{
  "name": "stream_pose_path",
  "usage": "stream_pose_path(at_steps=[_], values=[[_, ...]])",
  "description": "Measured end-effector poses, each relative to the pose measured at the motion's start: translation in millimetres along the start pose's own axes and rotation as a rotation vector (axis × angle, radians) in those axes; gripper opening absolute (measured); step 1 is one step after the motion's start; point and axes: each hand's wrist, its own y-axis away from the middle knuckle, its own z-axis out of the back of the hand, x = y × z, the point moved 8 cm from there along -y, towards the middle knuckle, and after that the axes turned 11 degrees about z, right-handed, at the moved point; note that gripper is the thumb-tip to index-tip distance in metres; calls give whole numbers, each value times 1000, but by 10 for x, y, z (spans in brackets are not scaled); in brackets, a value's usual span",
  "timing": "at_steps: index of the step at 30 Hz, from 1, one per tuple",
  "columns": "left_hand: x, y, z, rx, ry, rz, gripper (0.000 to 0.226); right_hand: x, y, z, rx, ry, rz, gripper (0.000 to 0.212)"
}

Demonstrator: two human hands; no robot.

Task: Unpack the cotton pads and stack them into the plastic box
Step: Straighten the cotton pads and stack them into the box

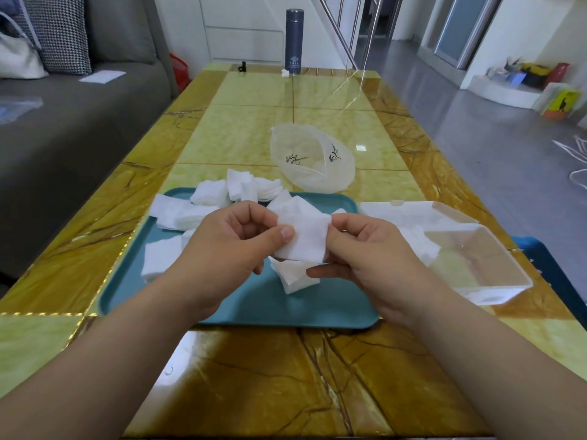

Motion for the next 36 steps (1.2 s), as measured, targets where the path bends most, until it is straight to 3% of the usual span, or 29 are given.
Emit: stream_pose_path(at_steps=[6,10,16,21,25,27,31,34,36], values=[[16,-24,10,-36,0,-28,17,-3,12,-9,-2,-23,-9,21],[-40,7,-37,-30,-70,-113,7,-8,9,-6,-9,-31,-16,22],[-50,42,-51,-98,-75,-147,10,19,21,-28,23,-42,4,23],[-23,47,-62,-209,-123,-163,23,61,39,-80,66,-91,-21,33],[34,21,-69,-257,-185,-103,53,114,54,-55,73,-29,21,34],[107,3,-66,-210,-233,-12,59,81,50,-28,55,-7,12,35],[222,19,-121,50,-134,119,38,49,43,18,43,-17,-16,27],[218,29,-97,103,-38,125,28,50,41,45,43,1,-21,26],[208,42,-120,105,5,122,32,83,53,63,49,17,-13,26]])
